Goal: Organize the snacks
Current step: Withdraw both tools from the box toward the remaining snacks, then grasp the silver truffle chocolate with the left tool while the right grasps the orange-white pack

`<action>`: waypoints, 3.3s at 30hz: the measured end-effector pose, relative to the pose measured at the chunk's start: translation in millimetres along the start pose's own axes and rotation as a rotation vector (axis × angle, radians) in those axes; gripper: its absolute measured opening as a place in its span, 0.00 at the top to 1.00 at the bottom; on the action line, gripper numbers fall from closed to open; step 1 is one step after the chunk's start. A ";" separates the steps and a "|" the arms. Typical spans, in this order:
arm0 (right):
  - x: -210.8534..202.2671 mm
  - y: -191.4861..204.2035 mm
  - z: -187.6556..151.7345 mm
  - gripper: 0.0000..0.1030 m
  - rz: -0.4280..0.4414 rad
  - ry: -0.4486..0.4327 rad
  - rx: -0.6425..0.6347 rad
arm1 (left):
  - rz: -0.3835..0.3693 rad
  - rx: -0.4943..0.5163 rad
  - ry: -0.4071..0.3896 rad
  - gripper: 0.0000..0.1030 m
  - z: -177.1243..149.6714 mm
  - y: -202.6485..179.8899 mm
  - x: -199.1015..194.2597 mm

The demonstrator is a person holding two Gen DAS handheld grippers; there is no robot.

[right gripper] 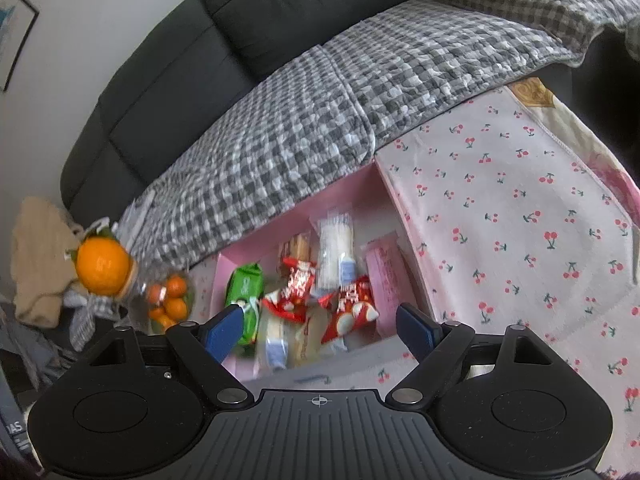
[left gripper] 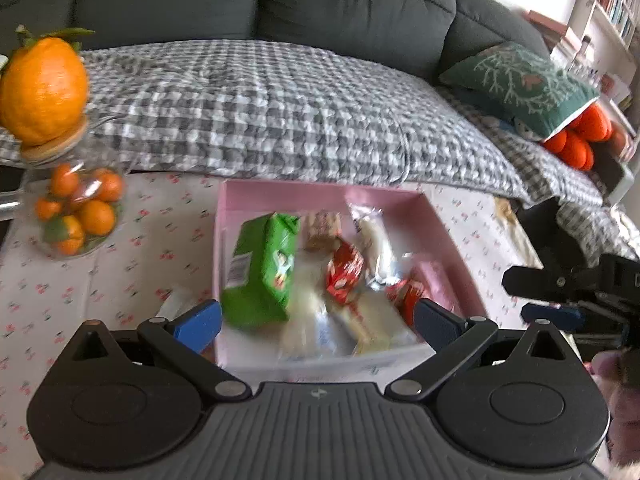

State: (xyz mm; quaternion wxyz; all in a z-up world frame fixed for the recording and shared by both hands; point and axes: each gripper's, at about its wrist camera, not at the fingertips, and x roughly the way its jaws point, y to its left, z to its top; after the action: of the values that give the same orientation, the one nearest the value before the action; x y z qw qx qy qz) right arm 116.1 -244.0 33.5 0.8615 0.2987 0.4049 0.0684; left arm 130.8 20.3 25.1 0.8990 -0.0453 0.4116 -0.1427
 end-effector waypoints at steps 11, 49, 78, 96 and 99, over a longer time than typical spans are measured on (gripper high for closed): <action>-18.7 16.5 -24.2 0.17 -0.018 0.011 -0.143 | 0.041 0.037 0.004 0.01 -35.1 -2.1 -27.6; -21.5 -25.6 -102.3 0.13 -0.195 0.107 -0.498 | 0.019 0.300 -0.014 0.01 -121.0 -31.4 -24.9; 10.6 -39.6 -101.8 0.13 -0.267 0.139 -0.491 | -0.059 0.283 0.099 0.82 -113.4 -46.5 6.5; 17.5 -34.7 -110.1 0.16 -0.260 0.067 -0.593 | -0.091 0.388 0.049 0.55 -112.1 -46.3 19.0; 17.3 -32.8 -108.8 0.25 -0.252 0.067 -0.597 | -0.098 0.369 0.060 0.61 -110.0 -44.3 19.4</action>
State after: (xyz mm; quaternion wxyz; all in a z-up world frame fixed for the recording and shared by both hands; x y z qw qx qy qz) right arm 43.2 -214.4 -50.3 0.8989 -0.0218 0.4289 0.0868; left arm 50.3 -23.8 -52.5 0.8715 0.1044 0.4022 -0.2605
